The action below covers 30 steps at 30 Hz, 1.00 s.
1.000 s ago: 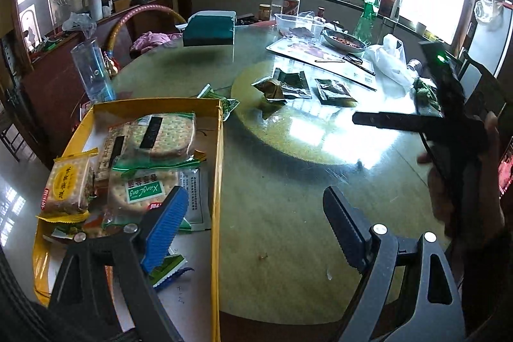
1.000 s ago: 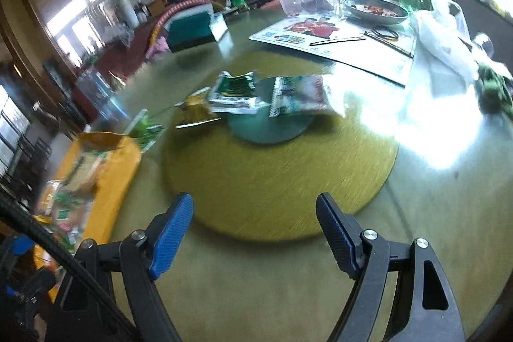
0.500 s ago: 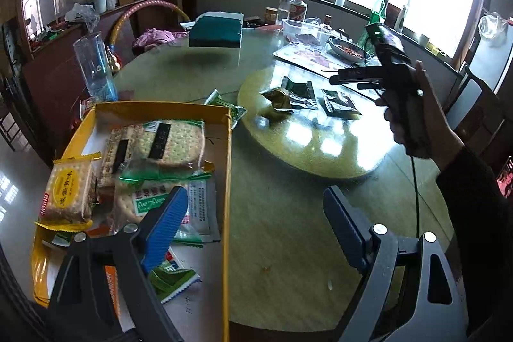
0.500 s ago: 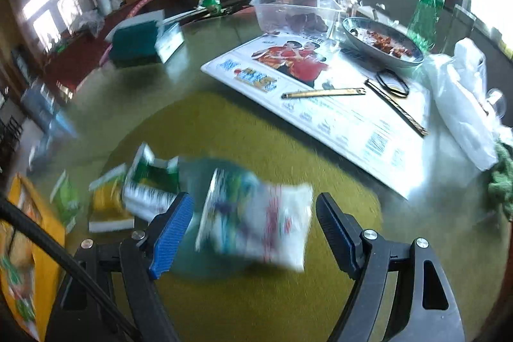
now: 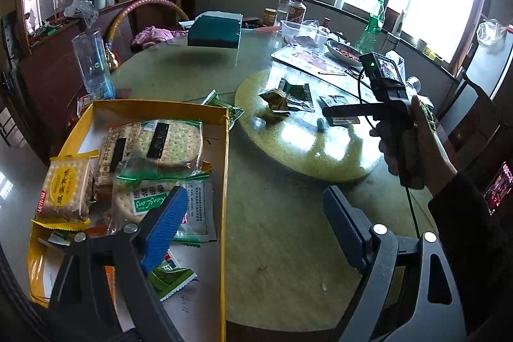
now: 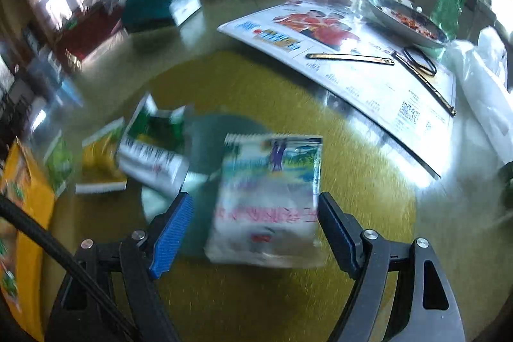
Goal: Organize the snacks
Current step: 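Grasp the white milk-candy bag on the turntable with the right tool, then grasp the green snack bag with the left tool while the right holds the white bag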
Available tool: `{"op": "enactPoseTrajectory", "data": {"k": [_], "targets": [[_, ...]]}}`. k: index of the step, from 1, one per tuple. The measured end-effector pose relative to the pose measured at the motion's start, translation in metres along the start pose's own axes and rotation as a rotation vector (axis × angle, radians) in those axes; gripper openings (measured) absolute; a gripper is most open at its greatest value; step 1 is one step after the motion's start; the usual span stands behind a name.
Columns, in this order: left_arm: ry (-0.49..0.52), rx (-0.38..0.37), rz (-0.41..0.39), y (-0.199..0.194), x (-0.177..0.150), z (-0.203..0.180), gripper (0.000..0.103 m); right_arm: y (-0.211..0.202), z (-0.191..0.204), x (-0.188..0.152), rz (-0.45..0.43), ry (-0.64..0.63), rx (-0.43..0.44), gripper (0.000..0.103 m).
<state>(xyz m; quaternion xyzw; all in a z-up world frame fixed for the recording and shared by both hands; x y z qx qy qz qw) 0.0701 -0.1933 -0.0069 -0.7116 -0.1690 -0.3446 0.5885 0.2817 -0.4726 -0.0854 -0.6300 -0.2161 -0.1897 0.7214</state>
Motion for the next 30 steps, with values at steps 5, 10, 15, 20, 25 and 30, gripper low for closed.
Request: {"op": "enactPoseTrajectory", "data": {"k": [5, 10, 15, 20, 25, 30], "targets": [[-0.001, 0.027, 0.001, -0.001, 0.000, 0.000, 0.086, 0.006, 0.004, 0.004, -0.014, 0.036, -0.096, 0.079], [0.019, 0.089, 0.029, 0.008, 0.000, -0.001, 0.086, -0.001, 0.001, -0.002, -0.016, 0.097, -0.135, 0.061], [0.031, 0.091, 0.043, 0.015, -0.001, -0.008, 0.086, -0.029, 0.000, -0.048, -0.007, 0.132, -0.155, 0.060], [0.016, 0.032, 0.119, 0.036, 0.007, -0.015, 0.086, -0.065, 0.009, -0.112, -0.019, 0.158, -0.132, 0.060], [0.029, 0.037, 0.168, 0.076, 0.035, -0.026, 0.086, -0.094, 0.016, -0.160, -0.057, 0.203, -0.133, 0.060], [-0.017, 0.059, 0.215, 0.136, 0.077, -0.030, 0.086, -0.108, 0.015, -0.183, -0.091, 0.254, -0.159, 0.060]]}}
Point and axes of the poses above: each gripper's, at about its wrist camera, not at the fingertips, and y roughly the way its jaws point, z to its left, x to its top, the point moved 3 cm from there along y, roughly the way its jaws point, and after that the axes turned 7 degrees about y, right-handed, at the moved point
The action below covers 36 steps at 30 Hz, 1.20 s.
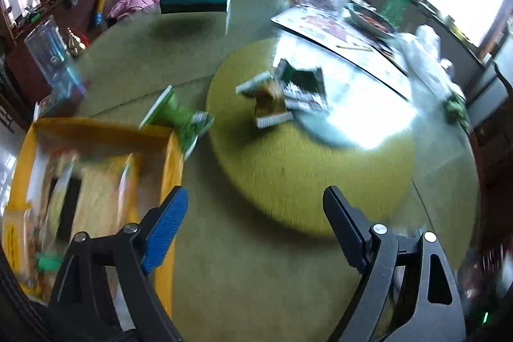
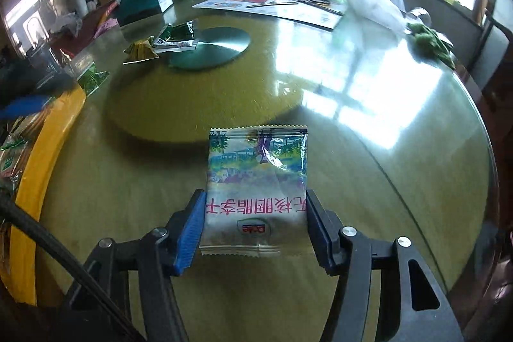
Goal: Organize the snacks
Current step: 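Grasp the green snack bag with the left tool while the right holds the white bag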
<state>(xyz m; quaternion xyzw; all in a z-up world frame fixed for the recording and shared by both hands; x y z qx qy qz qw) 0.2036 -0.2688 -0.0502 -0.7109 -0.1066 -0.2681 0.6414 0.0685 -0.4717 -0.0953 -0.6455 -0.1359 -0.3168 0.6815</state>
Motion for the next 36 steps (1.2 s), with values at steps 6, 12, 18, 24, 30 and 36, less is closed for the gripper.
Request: {"op": "enactPoseTrajectory", "data": {"k": [6, 12, 18, 24, 30, 36], "targets": [[-0.032, 0.034, 0.016, 0.045, 0.049, 0.000, 0.075, -0.006, -0.006, -0.008, -0.015, 0.025, 0.028, 0.060], [-0.058, 0.074, 0.035, 0.074, 0.070, 0.003, 0.066, -0.008, -0.007, -0.012, -0.026, 0.032, 0.047, 0.060], [-0.076, 0.062, 0.082, 0.089, 0.066, 0.011, 0.049, -0.008, -0.006, -0.012, -0.027, 0.030, 0.047, 0.060], [0.037, 0.037, 0.137, 0.060, 0.020, 0.001, 0.038, -0.009, -0.005, -0.013, -0.019, 0.035, 0.053, 0.060], [0.116, -0.074, 0.167, 0.009, -0.069, -0.010, 0.037, -0.013, -0.004, -0.018, -0.014, 0.047, 0.074, 0.060], [0.105, -0.170, 0.127, -0.037, -0.139, -0.009, 0.037, -0.019, 0.008, -0.030, -0.016, 0.033, 0.098, 0.059]]}}
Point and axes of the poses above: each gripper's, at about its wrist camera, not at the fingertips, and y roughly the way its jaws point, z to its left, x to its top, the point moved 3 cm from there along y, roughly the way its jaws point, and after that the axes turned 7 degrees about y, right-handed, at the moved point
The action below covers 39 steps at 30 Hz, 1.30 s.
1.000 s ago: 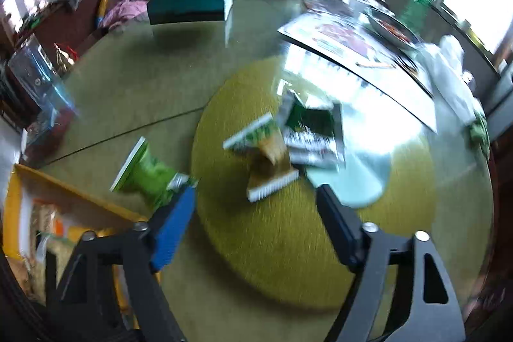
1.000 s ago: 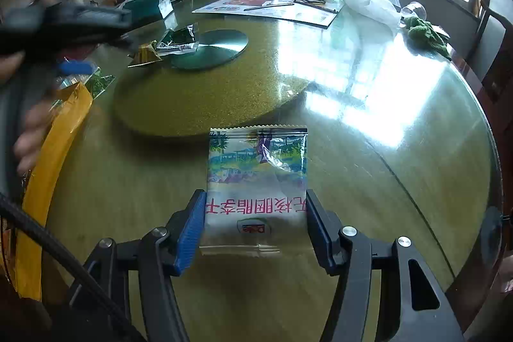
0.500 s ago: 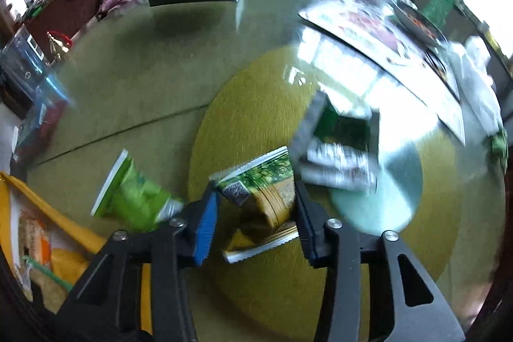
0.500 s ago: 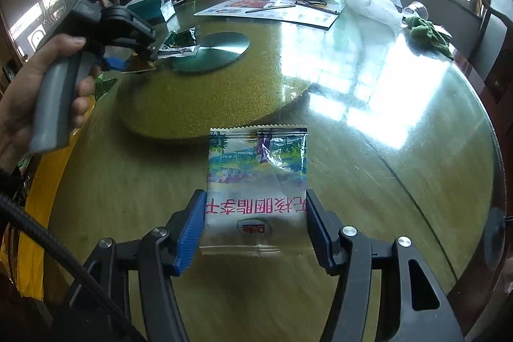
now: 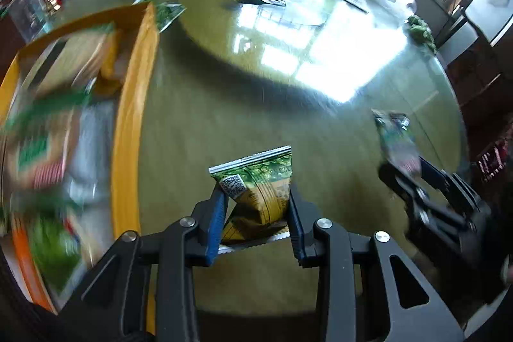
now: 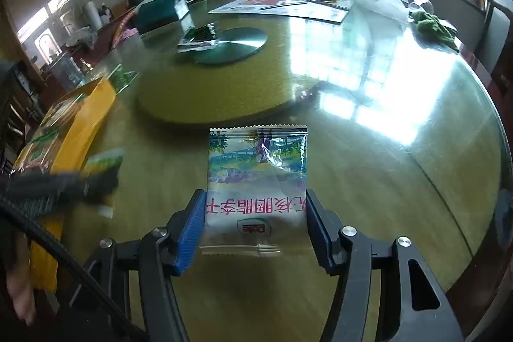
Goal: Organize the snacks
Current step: 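Grasp the green snack bag with the left tool while the right holds the white bag, then carry both bags over the tray and open both tools to drop them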
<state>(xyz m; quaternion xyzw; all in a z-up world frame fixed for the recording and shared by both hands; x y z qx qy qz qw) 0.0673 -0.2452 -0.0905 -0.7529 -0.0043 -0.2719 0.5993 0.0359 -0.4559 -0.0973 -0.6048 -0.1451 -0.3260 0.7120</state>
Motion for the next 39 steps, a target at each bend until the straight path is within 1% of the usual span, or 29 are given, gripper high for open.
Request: {"op": "enactPoseTrajectory", "data": {"k": [2, 3, 5, 7, 10, 13, 17, 20, 23, 26, 29, 32, 36, 39], "targets": [[-0.035, -0.006, -0.043, -0.011, -0.014, 0.002, 0.037, -0.002, 0.003, -0.003, 0.003, -0.002, 0.012, 0.059], [-0.060, -0.036, -0.056, -0.015, -0.020, 0.003, 0.037, -0.003, 0.004, -0.005, 0.005, 0.001, 0.021, 0.059], [-0.077, -0.075, -0.069, -0.021, -0.028, 0.002, 0.037, -0.005, 0.007, -0.008, 0.008, 0.007, 0.041, 0.058], [-0.078, -0.085, -0.089, -0.024, -0.031, 0.001, 0.037, -0.006, 0.009, -0.011, 0.004, 0.018, 0.069, 0.058], [-0.061, -0.078, -0.109, -0.029, -0.035, -0.001, 0.037, -0.007, 0.011, -0.014, -0.002, 0.041, 0.090, 0.058], [-0.058, -0.105, -0.137, -0.041, -0.038, 0.001, 0.037, -0.009, 0.017, -0.014, 0.008, 0.072, 0.148, 0.058], [-0.096, -0.171, -0.183, -0.072, -0.045, 0.018, 0.037, -0.026, 0.039, -0.015, -0.030, 0.061, 0.199, 0.058], [-0.130, -0.175, -0.244, -0.105, -0.054, 0.041, 0.037, -0.039, 0.063, -0.015, -0.039, 0.030, 0.275, 0.058], [-0.170, -0.144, -0.290, -0.135, -0.065, 0.071, 0.037, -0.052, 0.095, -0.015, -0.045, -0.017, 0.354, 0.058], [-0.212, -0.064, -0.335, -0.158, -0.079, 0.104, 0.037, -0.061, 0.133, -0.018, -0.035, -0.089, 0.423, 0.058], [-0.257, 0.004, -0.348, -0.166, -0.089, 0.133, 0.037, -0.061, 0.173, -0.024, -0.002, -0.164, 0.482, 0.058], [-0.301, 0.071, -0.330, -0.163, -0.097, 0.159, 0.037, -0.050, 0.218, -0.030, 0.057, -0.241, 0.544, 0.058], [-0.351, 0.102, -0.302, -0.152, -0.110, 0.183, 0.037, -0.029, 0.257, -0.039, 0.109, -0.314, 0.547, 0.058], [-0.369, 0.133, -0.274, -0.140, -0.117, 0.194, 0.037, -0.016, 0.275, -0.048, 0.127, -0.360, 0.520, 0.058]]}}
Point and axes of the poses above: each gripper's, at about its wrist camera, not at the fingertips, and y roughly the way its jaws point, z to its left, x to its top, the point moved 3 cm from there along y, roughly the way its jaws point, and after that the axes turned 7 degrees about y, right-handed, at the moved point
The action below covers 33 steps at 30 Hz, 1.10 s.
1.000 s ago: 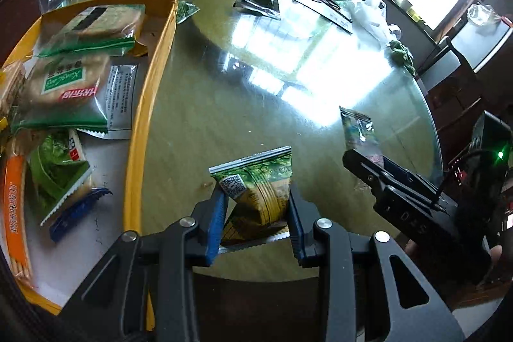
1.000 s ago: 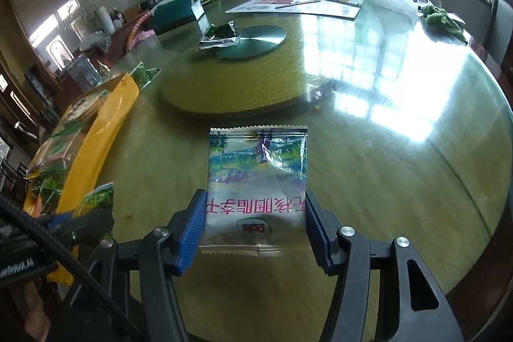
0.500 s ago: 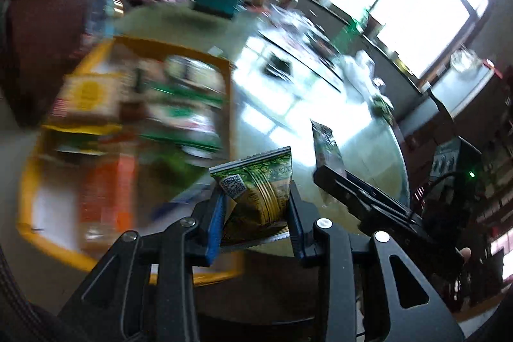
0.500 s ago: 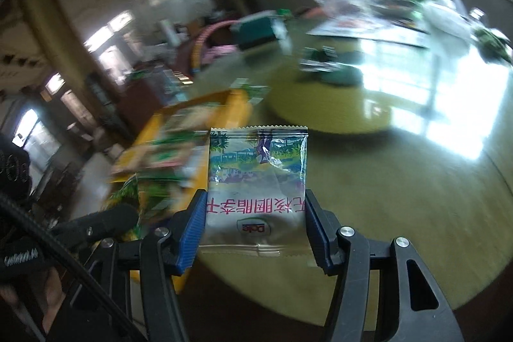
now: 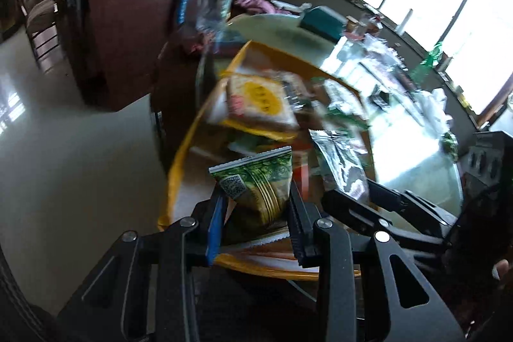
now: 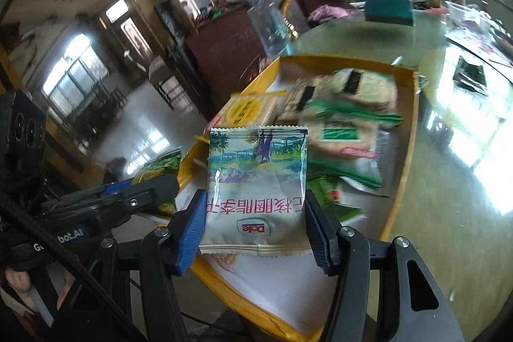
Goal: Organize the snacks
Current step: 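Carry both bags over the tray and open both tools to drop them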
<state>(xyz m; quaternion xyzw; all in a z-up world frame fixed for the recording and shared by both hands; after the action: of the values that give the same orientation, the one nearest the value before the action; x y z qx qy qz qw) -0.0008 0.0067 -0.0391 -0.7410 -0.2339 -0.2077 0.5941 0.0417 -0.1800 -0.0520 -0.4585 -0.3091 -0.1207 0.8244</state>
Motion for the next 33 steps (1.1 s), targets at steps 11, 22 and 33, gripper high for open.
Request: {"op": "enactPoseTrajectory", "data": {"k": [11, 22, 33], "targets": [[0.023, 0.024, 0.055, 0.024, -0.009, 0.008, 0.037, 0.009, -0.018, -0.017, -0.001, -0.017, -0.161, 0.058], [0.048, 0.082, 0.088, 0.035, -0.008, 0.005, 0.038, 0.008, -0.019, -0.021, 0.000, 0.001, -0.135, 0.060], [0.063, 0.074, 0.038, 0.026, -0.005, -0.004, 0.067, -0.001, -0.022, -0.022, -0.019, 0.023, -0.063, 0.066]]}}
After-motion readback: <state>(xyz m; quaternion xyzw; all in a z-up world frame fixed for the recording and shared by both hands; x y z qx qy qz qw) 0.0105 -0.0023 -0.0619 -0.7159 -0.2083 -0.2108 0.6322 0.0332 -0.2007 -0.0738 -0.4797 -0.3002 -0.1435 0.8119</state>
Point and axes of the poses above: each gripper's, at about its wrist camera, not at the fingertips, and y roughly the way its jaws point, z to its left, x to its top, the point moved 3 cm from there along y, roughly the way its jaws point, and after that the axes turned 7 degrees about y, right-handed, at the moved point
